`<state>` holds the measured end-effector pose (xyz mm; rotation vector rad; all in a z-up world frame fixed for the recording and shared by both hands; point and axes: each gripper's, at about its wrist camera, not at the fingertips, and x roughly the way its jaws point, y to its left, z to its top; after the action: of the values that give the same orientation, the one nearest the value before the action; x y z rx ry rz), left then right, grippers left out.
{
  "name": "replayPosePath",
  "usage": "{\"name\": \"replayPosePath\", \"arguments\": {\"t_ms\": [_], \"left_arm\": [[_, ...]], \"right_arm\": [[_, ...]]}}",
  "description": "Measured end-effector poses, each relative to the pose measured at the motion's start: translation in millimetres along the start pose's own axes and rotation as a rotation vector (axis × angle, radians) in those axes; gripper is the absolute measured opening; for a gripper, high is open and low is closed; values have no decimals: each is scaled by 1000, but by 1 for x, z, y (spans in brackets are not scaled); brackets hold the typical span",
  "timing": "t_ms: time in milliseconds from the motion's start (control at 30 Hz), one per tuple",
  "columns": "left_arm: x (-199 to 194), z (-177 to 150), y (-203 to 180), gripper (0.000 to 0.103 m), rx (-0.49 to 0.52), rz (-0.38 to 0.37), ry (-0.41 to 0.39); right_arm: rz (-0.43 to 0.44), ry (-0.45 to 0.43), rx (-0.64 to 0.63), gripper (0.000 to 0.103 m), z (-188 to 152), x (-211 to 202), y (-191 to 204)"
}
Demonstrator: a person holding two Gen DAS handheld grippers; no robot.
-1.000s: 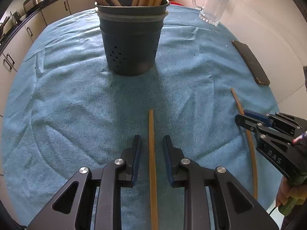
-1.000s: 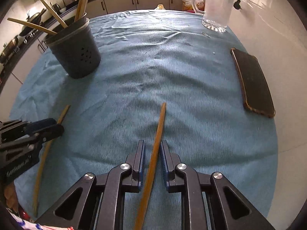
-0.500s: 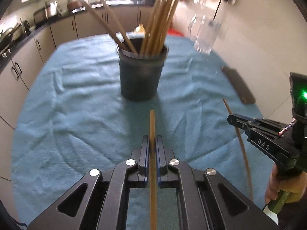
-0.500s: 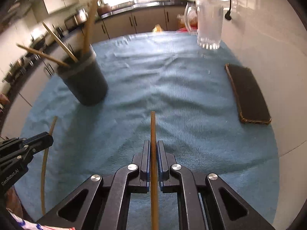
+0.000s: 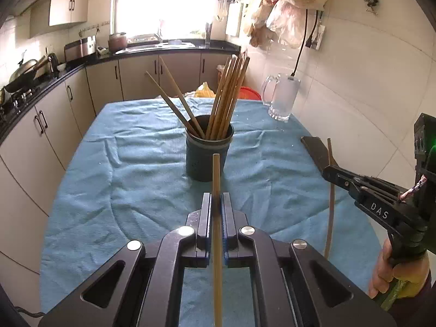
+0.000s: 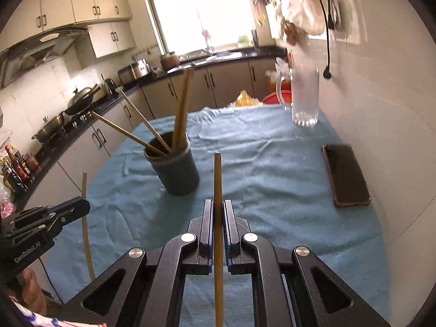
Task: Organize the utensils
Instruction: 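Close the left gripper on its chopstick and lift both chopsticks upright, then carry both upright chopsticks over the dark grey cup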
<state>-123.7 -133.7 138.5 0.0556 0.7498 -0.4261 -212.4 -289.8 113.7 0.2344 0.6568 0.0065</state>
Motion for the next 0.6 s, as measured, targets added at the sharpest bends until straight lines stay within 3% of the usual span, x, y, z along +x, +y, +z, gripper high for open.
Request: {"name": "replayPosePath", "arguments": {"t_ms": [600], "left_arm": [[-30, 5, 1, 6, 0, 21, -85]], "right_arm": [[20, -86, -43, 7, 2, -32, 19]]}}
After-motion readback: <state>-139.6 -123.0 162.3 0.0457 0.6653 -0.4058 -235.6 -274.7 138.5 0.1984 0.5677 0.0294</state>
